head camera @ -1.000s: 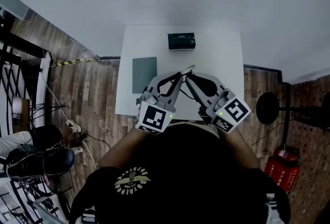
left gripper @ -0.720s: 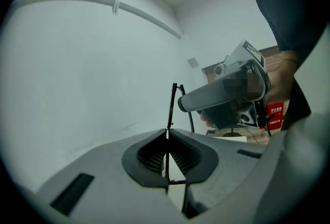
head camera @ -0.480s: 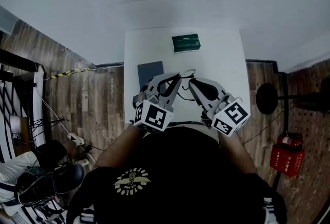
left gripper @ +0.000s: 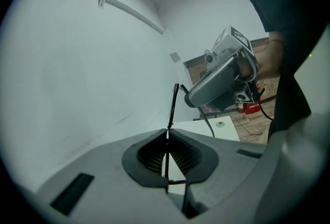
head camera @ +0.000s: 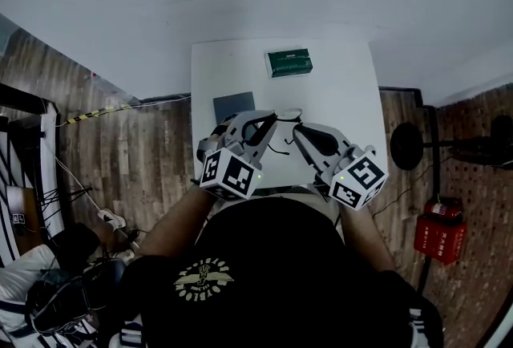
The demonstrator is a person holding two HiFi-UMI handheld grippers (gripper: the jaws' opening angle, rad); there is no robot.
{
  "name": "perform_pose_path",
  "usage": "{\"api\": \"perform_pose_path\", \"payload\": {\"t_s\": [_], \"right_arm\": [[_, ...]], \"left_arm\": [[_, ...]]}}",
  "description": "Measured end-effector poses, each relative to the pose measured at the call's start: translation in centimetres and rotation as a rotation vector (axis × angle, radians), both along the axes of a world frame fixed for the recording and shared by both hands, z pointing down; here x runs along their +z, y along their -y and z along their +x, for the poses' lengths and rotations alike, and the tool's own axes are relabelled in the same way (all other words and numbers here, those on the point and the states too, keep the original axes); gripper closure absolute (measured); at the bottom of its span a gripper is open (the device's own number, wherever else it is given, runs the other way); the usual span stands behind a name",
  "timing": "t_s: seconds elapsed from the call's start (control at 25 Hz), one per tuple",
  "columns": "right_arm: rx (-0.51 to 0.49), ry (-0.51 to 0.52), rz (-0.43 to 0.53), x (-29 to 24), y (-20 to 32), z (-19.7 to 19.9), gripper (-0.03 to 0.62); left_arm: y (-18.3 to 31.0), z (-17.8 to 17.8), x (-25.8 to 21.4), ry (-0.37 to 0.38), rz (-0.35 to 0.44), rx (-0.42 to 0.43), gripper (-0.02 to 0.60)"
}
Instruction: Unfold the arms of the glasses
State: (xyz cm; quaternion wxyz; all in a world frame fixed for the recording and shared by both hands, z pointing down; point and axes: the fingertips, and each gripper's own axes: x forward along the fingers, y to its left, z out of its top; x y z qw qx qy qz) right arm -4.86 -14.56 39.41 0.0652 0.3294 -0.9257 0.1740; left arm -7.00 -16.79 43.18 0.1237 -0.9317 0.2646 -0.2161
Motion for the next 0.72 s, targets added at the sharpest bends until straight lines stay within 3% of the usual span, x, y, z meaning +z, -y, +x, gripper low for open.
{"api": "perform_pose_path", "payload": {"t_s": [0.28, 0.72], "right_arm": [[-0.012, -0.030, -0.019, 0.3, -0.4, 0.0, 0.586], [-0.069, -0.086, -0.082, 2.1, -1.9, 1.1, 0.585]], "left_arm": [[-0.1, -0.3, -0.1, 0.073, 0.038, 0.060, 0.563], [-1.3, -0.1, 0.3, 0.313, 0.090, 0.151, 0.562]]}}
